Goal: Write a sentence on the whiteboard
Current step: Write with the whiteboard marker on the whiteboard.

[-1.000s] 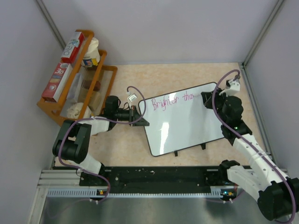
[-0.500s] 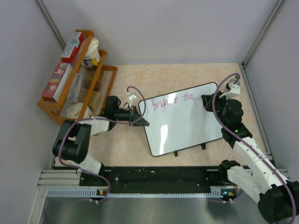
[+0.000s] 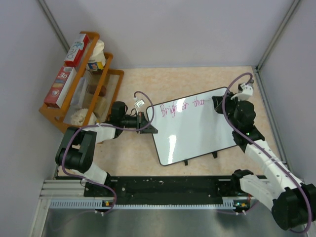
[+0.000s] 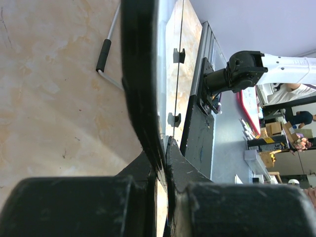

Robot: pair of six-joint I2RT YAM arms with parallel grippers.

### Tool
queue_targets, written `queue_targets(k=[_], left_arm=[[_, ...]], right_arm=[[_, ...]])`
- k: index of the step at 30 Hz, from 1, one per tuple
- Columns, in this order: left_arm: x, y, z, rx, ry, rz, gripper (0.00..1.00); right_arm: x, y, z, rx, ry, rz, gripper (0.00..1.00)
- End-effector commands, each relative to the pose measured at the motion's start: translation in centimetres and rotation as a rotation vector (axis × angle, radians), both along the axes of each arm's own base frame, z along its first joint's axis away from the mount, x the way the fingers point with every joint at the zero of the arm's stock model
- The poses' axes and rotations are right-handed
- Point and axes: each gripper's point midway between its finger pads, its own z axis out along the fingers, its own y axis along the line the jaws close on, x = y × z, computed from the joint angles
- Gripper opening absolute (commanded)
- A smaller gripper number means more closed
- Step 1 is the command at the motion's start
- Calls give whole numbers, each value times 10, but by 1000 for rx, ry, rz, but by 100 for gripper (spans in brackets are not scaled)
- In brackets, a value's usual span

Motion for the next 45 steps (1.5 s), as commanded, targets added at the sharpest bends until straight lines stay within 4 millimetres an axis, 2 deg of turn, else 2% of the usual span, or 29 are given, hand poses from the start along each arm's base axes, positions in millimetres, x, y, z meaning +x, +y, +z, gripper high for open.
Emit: queue_targets(k=[1, 10, 26, 36, 40, 45], left_arm=[[2, -1, -26, 67, -178, -13, 0], [3, -1, -27, 70, -177, -10, 0], [3, -1, -27, 71, -177, -9, 0], [2, -1, -26, 71, -179, -9, 0], [3, -1, -26, 71, -180, -8, 0], [2, -1, -26, 71, -180, -8, 0]], right_arm=[[10, -12, 20, -10, -45, -51, 0], [9, -17, 14, -16, -29, -63, 0], [-9, -15, -12, -5, 20, -28, 0], [-20, -16, -21, 8, 30, -25, 0], [-22, -17, -7, 19, 1, -32, 0], [-34, -20, 27, 57, -84, -35, 0]])
